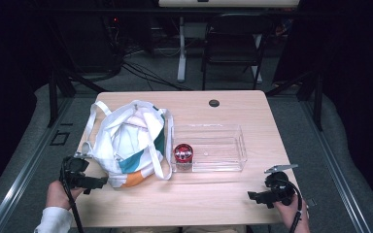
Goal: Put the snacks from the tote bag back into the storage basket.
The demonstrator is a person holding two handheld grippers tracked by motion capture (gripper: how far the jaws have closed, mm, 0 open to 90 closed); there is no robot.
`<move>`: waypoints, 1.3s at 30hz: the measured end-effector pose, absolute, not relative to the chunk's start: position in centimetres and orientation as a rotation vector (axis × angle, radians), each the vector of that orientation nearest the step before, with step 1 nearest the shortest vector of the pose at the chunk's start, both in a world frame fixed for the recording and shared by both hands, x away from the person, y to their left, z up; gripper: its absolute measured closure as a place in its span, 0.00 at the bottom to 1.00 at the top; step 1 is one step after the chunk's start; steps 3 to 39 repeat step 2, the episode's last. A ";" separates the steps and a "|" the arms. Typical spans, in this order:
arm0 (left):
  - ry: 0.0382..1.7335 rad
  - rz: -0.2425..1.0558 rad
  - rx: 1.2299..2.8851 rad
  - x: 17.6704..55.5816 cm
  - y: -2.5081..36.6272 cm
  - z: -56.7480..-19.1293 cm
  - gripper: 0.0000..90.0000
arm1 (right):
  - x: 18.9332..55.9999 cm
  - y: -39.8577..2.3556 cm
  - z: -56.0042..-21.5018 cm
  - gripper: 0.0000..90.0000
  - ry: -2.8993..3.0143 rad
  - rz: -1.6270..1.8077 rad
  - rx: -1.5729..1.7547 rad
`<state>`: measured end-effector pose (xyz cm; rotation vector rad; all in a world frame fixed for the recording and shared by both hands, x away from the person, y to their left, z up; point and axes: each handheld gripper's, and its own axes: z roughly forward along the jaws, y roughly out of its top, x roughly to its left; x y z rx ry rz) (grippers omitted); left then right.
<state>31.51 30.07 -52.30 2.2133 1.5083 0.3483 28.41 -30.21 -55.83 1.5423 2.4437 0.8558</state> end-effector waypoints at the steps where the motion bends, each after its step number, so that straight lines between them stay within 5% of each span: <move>1: 1.506 0.342 2.201 31.4 30.1 -52.5 0.01 | 28.4 -30.3 -55.8 0.12 2.445 0.870 1.541; 39: 1.508 0.328 2.194 31.4 30.2 -52.7 0.01 | 28.4 -30.3 -55.8 0.12 2.445 0.870 1.541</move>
